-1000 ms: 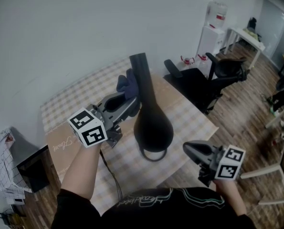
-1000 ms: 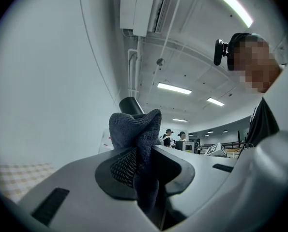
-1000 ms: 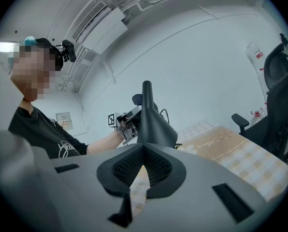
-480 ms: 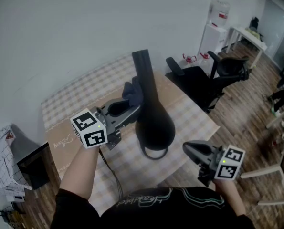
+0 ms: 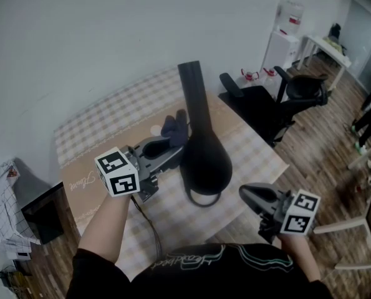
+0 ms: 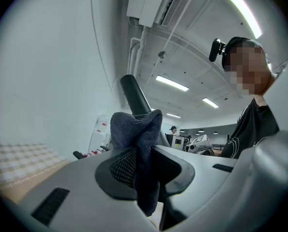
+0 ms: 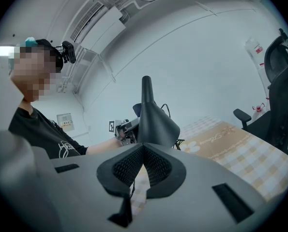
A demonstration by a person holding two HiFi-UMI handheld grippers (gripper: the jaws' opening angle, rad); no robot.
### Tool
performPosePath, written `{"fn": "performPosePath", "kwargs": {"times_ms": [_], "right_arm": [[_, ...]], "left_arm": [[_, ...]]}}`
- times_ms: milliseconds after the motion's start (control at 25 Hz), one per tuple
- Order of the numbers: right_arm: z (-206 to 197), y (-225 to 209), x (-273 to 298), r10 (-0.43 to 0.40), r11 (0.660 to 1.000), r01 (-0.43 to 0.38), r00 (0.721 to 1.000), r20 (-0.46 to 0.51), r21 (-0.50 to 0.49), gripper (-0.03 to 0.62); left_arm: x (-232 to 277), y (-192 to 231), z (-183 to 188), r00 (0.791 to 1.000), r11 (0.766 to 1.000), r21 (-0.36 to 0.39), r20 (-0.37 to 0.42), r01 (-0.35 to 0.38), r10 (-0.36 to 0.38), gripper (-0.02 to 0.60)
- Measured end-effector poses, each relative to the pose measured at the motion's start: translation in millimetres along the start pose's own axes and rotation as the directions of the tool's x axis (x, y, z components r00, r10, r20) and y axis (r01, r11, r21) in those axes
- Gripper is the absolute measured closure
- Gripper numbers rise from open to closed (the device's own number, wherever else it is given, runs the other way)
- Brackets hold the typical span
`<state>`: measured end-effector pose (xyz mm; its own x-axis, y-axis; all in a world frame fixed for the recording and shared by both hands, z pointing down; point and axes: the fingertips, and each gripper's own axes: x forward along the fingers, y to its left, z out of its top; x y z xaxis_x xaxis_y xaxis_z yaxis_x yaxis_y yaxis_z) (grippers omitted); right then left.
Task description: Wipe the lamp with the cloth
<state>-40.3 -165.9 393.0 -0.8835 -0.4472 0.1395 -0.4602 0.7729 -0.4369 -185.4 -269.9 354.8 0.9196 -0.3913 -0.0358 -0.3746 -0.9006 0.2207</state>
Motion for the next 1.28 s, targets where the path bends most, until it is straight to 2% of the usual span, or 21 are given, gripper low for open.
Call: {"fn": "performPosePath", "kwargs": {"times_ms": [480, 760, 840, 1000, 1280], "right_arm": [[-7, -4, 11, 0.017, 1.000, -0.017, 1.000, -0.017, 0.010, 0.583], [-8, -5, 10, 0.025, 1.000, -0.025, 0.999, -0.023, 0.015, 0.583], [-6, -6, 10, 0.027, 0.999, -0.027, 0.999, -0.024, 0.018, 0.583], [-1, -8, 11, 0.046, 0.999, -0.045, 0.999, -0.026, 0.019, 0.583], [11, -6, 6, 0.106, 0.994, -0.106, 0.994, -0.037, 0.000, 0.583]], "left_arm": [[-16, 1, -41, 0.999, 0.999, -0.046, -0.038, -0.015, 0.013, 0.509], [-34, 3, -60, 0.992, 0.995, -0.034, -0.088, -0.091, 0.087, 0.509], [-41, 5, -53, 0.990, 0.992, -0.021, -0.080, -0.122, 0.120, 0.509], [-54, 6, -22, 0.981, 0.981, 0.056, -0.042, -0.186, 0.188, 0.509], [-55, -7, 40, 0.957, 0.938, 0.196, 0.016, -0.286, 0.289, 0.509]]}}
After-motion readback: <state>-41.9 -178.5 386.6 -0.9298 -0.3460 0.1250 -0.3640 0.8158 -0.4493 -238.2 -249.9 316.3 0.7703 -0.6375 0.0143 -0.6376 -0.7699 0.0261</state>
